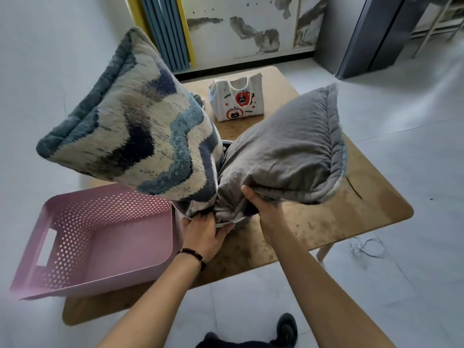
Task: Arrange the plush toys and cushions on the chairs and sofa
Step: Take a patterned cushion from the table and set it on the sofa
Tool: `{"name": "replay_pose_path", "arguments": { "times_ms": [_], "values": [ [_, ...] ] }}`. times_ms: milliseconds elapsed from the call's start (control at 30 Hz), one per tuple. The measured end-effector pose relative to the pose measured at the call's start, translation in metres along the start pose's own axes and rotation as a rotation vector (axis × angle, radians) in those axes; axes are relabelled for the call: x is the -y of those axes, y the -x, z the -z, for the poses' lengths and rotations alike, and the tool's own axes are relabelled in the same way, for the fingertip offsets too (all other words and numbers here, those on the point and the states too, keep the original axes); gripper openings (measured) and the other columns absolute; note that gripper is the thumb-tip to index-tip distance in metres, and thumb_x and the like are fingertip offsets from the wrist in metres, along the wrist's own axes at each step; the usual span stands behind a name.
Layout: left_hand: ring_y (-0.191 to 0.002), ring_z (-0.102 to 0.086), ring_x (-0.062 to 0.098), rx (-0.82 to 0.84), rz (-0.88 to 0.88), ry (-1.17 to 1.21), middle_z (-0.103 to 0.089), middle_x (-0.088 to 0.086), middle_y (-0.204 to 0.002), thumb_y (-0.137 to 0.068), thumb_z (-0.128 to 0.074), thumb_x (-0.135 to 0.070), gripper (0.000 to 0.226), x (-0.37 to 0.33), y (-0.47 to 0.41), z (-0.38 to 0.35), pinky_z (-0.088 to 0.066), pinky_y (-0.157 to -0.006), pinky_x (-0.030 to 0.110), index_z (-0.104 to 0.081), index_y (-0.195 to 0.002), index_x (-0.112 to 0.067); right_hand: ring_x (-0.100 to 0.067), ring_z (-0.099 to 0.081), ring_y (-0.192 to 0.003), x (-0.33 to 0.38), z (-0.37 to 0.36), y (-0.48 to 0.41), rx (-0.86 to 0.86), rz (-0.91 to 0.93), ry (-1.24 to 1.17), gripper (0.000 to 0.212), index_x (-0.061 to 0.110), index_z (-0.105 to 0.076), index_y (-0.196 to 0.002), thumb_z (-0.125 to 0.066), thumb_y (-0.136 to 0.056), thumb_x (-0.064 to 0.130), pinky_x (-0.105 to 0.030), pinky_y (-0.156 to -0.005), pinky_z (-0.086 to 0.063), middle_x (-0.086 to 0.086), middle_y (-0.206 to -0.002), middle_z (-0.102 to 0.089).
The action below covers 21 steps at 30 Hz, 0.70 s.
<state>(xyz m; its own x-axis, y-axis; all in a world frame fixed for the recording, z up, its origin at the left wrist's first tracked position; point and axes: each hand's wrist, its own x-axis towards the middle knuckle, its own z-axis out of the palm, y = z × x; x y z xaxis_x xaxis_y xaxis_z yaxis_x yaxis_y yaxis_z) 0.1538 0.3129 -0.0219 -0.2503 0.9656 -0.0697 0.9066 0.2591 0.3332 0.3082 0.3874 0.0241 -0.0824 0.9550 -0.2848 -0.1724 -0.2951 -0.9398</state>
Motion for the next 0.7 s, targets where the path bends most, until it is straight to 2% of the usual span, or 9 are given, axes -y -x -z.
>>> {"name": "replay_pose_path", "arguments": {
  "times_ms": [100,167,267,333,400,500,600,700],
  "values": [
    [-0.109,-0.062,0.031,-0.021,0.034,-0.034,-0.071,0.007,-0.114,-0.089,-0.029,-0.074,0.071,-0.013,0.002,-0.002,-0.051,-0.085,0.039,-0.064,-0.112,-0.018,-0.015,-0.058,-0.129,0.008,-0.009,-0.022,-0.128,-0.049,0.072,0.135,0.029,-0.051,-0.143,-0.095,-0.023,0.071,-0.040,-0.110,-0.049,0.010,-0.141,-0.060],
    [-0.114,-0.060,0.031,0.010,0.091,-0.064,-0.068,0.007,-0.119,-0.093,-0.035,-0.070,0.062,-0.023,0.002,-0.003,-0.046,-0.090,0.040,-0.060,-0.115,-0.018,-0.019,-0.058,-0.128,0.010,-0.008,-0.031,-0.195,-0.075,0.093,0.140,0.028,-0.049,-0.143,-0.093,-0.018,0.072,-0.042,-0.109,-0.049,0.007,-0.139,-0.061],
    [-0.119,-0.058,0.031,0.070,0.195,-0.115,-0.067,0.009,-0.124,-0.094,-0.035,-0.071,0.060,-0.037,0.002,-0.004,-0.039,-0.104,0.045,-0.054,-0.116,-0.019,-0.020,-0.065,-0.116,0.035,-0.001,-0.028,-0.232,-0.060,0.109,0.105,0.022,-0.064,-0.129,-0.099,-0.034,0.051,-0.041,-0.102,-0.054,0.005,-0.125,-0.071],
    [-0.117,-0.060,0.032,0.093,0.213,-0.147,-0.068,0.010,-0.121,-0.093,-0.031,-0.074,0.062,-0.042,0.002,-0.012,-0.038,-0.106,0.050,-0.053,-0.113,-0.020,-0.019,-0.067,-0.107,0.047,0.009,-0.032,-0.194,-0.055,0.059,0.073,0.018,-0.070,-0.117,-0.101,-0.052,0.025,-0.037,-0.094,-0.056,0.004,-0.113,-0.073],
    [-0.113,-0.061,0.031,0.086,0.202,-0.188,-0.068,0.009,-0.117,-0.094,-0.029,-0.073,0.061,-0.044,0.000,-0.018,-0.040,-0.103,0.051,-0.053,-0.111,-0.019,-0.021,-0.068,-0.103,0.056,0.018,-0.034,-0.160,-0.058,-0.012,0.051,0.019,-0.071,-0.103,-0.097,-0.060,0.010,-0.035,-0.087,-0.057,0.003,-0.105,-0.074],
    [-0.113,-0.059,0.031,0.089,0.190,-0.215,-0.069,0.008,-0.116,-0.095,-0.028,-0.071,0.061,-0.045,-0.003,-0.021,-0.043,-0.101,0.051,-0.054,-0.111,-0.018,-0.024,-0.070,-0.099,0.062,0.014,-0.033,-0.148,-0.088,-0.082,0.037,0.017,-0.073,-0.093,-0.092,-0.065,0.002,-0.033,-0.078,-0.060,0.000,-0.096,-0.076],
    [-0.118,-0.056,0.033,0.100,0.205,-0.211,-0.068,0.011,-0.121,-0.096,-0.024,-0.069,0.064,-0.046,-0.005,-0.023,-0.041,-0.103,0.052,-0.052,-0.117,-0.016,-0.029,-0.073,-0.101,0.070,0.005,-0.030,-0.116,-0.035,-0.129,0.037,0.009,-0.076,-0.098,-0.088,-0.066,-0.005,-0.037,-0.082,-0.062,-0.005,-0.095,-0.078],
    [-0.118,-0.056,0.035,0.092,0.228,-0.179,-0.067,0.014,-0.122,-0.096,-0.025,-0.070,0.067,-0.049,-0.005,-0.023,-0.041,-0.104,0.052,-0.051,-0.120,-0.013,-0.030,-0.072,-0.104,0.091,0.001,-0.022,-0.070,0.074,-0.145,0.038,0.012,-0.075,-0.094,-0.084,-0.066,-0.012,-0.038,-0.088,-0.061,-0.008,-0.099,-0.078]
  ]
}}
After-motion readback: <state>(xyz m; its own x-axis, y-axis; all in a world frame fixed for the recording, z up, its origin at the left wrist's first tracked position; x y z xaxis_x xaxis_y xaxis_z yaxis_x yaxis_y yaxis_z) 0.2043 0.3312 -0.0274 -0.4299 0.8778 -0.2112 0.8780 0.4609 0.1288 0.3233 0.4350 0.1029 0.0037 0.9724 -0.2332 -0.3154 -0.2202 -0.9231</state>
